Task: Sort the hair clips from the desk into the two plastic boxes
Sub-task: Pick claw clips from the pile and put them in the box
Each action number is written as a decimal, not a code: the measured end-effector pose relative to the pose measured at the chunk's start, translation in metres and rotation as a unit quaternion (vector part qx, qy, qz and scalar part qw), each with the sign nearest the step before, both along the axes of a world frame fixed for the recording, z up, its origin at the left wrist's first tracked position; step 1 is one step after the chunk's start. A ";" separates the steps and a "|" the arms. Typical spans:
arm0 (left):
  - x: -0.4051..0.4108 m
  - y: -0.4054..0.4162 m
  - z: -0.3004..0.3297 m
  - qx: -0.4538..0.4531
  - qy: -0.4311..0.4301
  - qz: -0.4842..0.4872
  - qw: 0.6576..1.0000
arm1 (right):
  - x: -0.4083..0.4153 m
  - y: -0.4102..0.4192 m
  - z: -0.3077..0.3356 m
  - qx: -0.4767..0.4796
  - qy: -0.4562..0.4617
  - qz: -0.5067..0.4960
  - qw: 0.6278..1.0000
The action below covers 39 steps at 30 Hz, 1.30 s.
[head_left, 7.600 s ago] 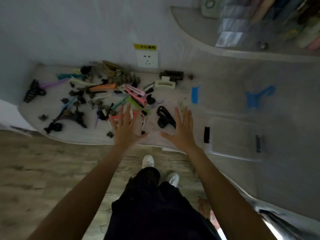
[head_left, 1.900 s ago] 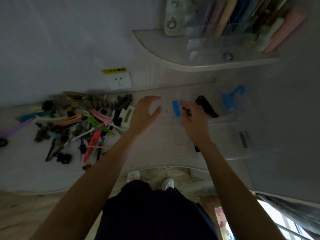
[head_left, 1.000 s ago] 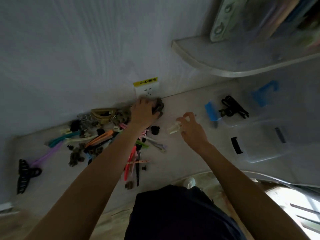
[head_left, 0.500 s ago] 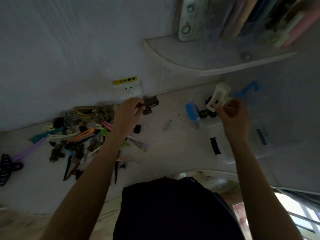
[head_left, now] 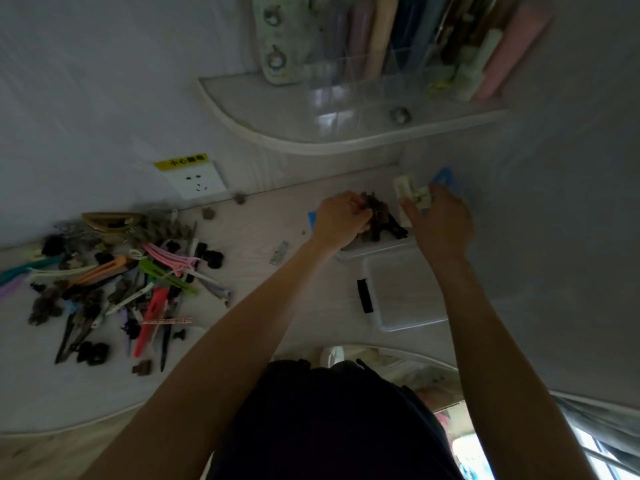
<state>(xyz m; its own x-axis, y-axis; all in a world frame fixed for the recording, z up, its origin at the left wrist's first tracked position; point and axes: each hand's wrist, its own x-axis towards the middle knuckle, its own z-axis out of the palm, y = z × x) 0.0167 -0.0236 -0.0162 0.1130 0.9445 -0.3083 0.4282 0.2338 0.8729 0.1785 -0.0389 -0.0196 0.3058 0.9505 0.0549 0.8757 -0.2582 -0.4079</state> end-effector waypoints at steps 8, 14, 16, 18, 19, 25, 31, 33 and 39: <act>-0.038 -0.015 -0.025 0.206 0.329 -0.128 0.913 | 0.005 0.004 0.008 -0.033 -0.043 0.052 0.997; -0.071 -0.031 -0.036 0.200 0.197 -0.106 0.954 | -0.033 0.001 0.013 -0.013 -0.020 0.139 0.990; -0.078 -0.038 -0.034 0.206 0.160 -0.064 0.963 | -0.051 -0.013 0.013 0.034 0.045 0.193 0.980; -0.102 -0.051 -0.034 0.216 0.175 0.012 0.961 | -0.081 -0.028 0.010 0.045 0.098 0.263 0.959; -0.118 -0.058 -0.036 0.222 0.183 0.051 0.956 | -0.097 -0.034 0.006 0.032 0.111 0.296 0.948; -0.247 -0.098 -0.047 0.134 0.282 0.203 0.928 | -0.201 -0.047 -0.033 -0.082 0.092 0.458 0.880; -0.337 -0.071 -0.059 0.153 0.361 0.098 0.915 | -0.286 -0.033 -0.061 -0.150 0.076 0.473 0.865; -0.350 -0.053 -0.063 0.144 0.399 0.042 0.905 | -0.302 -0.030 -0.071 -0.163 0.059 0.464 0.869; -0.355 -0.029 -0.074 0.123 0.436 -0.065 0.889 | -0.304 -0.039 -0.088 -0.132 0.028 0.432 0.892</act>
